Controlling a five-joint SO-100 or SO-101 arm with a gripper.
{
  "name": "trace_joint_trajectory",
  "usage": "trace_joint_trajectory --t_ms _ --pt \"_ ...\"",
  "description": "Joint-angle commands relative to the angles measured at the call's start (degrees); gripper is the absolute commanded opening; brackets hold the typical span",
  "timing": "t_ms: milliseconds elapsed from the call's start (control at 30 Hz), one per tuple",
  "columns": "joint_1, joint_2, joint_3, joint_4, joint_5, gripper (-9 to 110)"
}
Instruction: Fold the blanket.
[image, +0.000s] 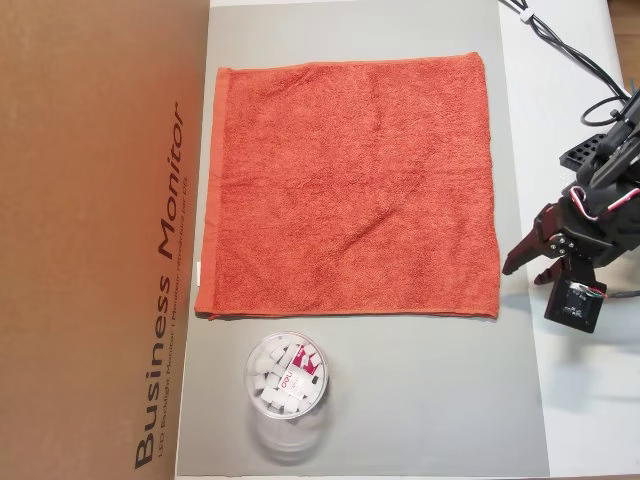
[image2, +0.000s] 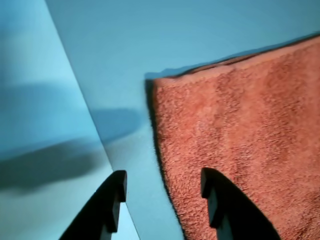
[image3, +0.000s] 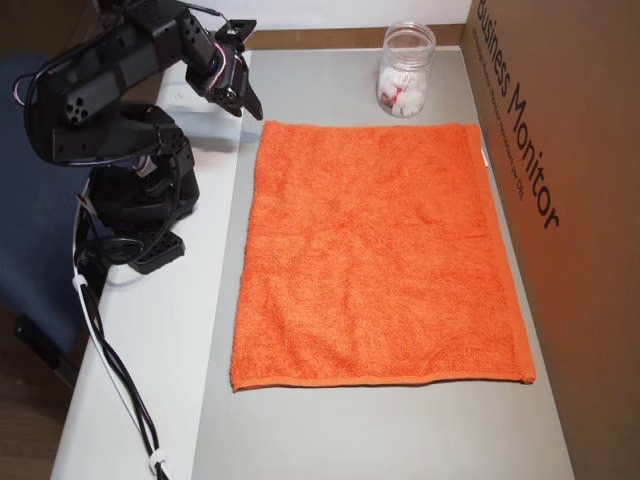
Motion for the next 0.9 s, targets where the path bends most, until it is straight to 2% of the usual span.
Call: trace_joint_trajectory --t_ms 0,167,400,867 --pt "0.9 -1.7 -2.5 -0.6 0.3 15" --pt "0.6 -2.2 -2.6 -0.6 3.0 16" --pt "0.4 -2.8 -2.6 -0.7 4.2 31" --pt "0.0 -5.1 3.4 -14.1 3.3 31"
